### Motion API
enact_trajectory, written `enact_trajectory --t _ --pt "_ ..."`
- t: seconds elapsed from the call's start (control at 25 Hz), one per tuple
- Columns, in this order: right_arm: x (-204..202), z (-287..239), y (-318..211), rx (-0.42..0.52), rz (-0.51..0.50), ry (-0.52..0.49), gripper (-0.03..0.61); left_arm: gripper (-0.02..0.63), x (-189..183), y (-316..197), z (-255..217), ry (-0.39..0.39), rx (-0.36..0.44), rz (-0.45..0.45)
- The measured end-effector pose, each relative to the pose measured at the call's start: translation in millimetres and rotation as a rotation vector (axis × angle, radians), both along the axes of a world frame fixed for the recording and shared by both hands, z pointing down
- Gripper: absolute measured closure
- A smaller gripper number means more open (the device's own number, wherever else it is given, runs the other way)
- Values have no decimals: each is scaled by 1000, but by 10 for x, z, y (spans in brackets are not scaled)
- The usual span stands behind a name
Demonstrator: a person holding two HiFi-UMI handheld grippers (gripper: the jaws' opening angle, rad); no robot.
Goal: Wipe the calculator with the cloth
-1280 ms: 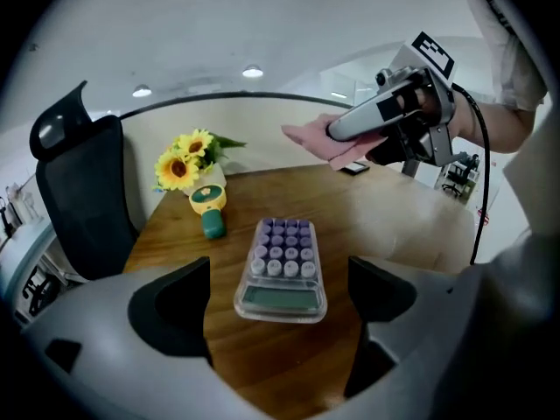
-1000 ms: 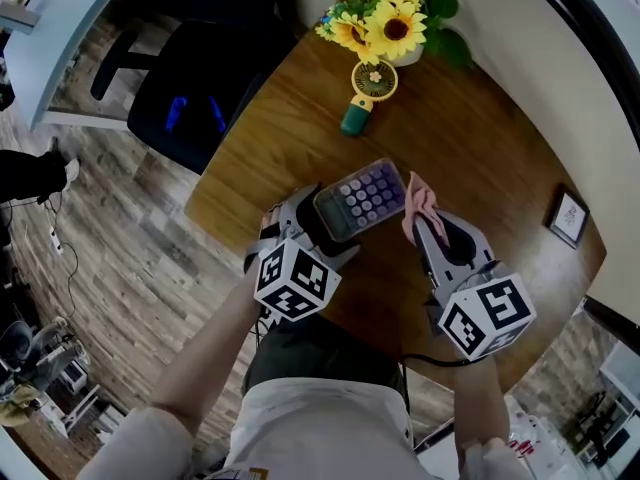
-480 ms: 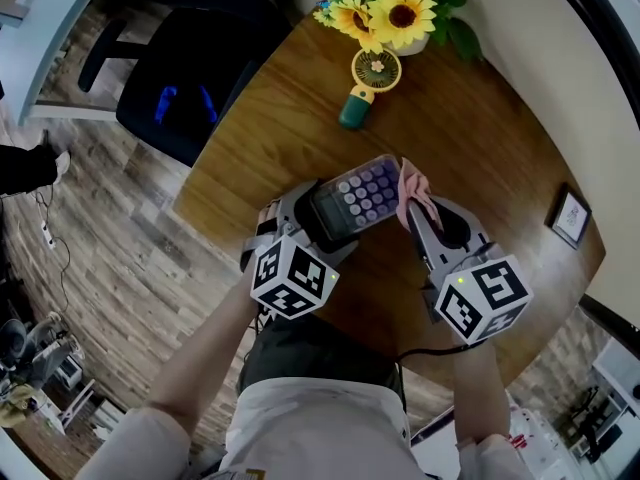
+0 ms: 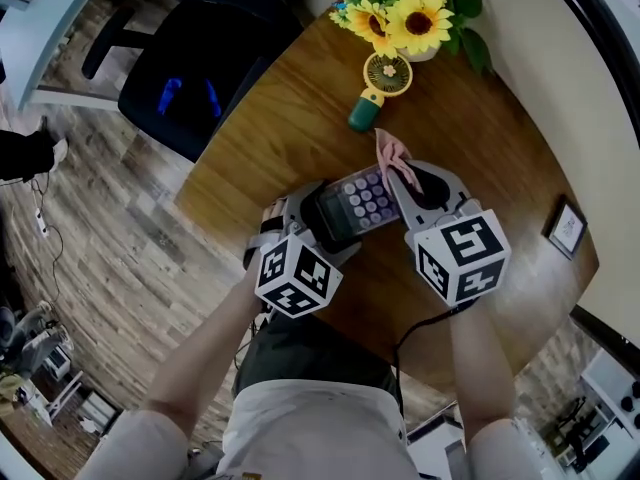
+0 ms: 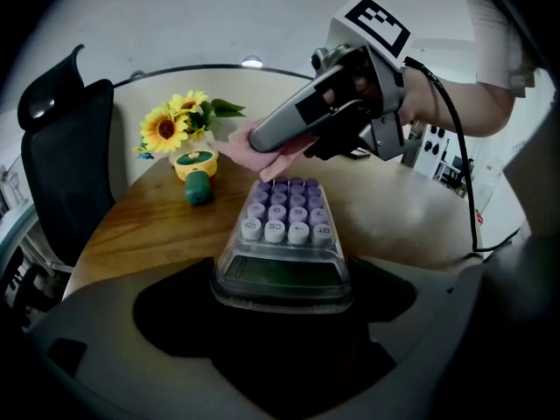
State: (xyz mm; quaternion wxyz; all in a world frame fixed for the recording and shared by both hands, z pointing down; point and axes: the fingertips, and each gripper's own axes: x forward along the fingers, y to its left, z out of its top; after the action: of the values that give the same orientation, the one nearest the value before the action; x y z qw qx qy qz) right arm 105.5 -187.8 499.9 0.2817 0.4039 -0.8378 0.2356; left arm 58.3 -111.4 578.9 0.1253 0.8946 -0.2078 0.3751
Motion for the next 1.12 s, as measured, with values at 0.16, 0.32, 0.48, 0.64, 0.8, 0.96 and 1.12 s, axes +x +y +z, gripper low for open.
enact_trajectory --t 0.16,0.32,0.48,0.64,0.8,0.96,1.12 --pt "-80 193 3 -25 -51 71 537 144 25 15 4 6 -4 -5" --pt "-81 307 60 -36 -58 115 538 144 12 4 -23 25 17 -10" --pt "-9 336 206 -63 -50 118 539 144 14 -5 -24 26 17 -13" --pt "99 350 418 -98 -9 73 540 144 10 6 -29 28 14 -11" --pt "248 365 630 -138 62 13 540 144 9 6 -36 32 19 -11" --pt "379 413 778 -199 124 -13 540 144 18 -3 -32 34 20 -11" --pt "574 561 1019 -304 105 109 541 144 9 4 -15 24 18 -8"
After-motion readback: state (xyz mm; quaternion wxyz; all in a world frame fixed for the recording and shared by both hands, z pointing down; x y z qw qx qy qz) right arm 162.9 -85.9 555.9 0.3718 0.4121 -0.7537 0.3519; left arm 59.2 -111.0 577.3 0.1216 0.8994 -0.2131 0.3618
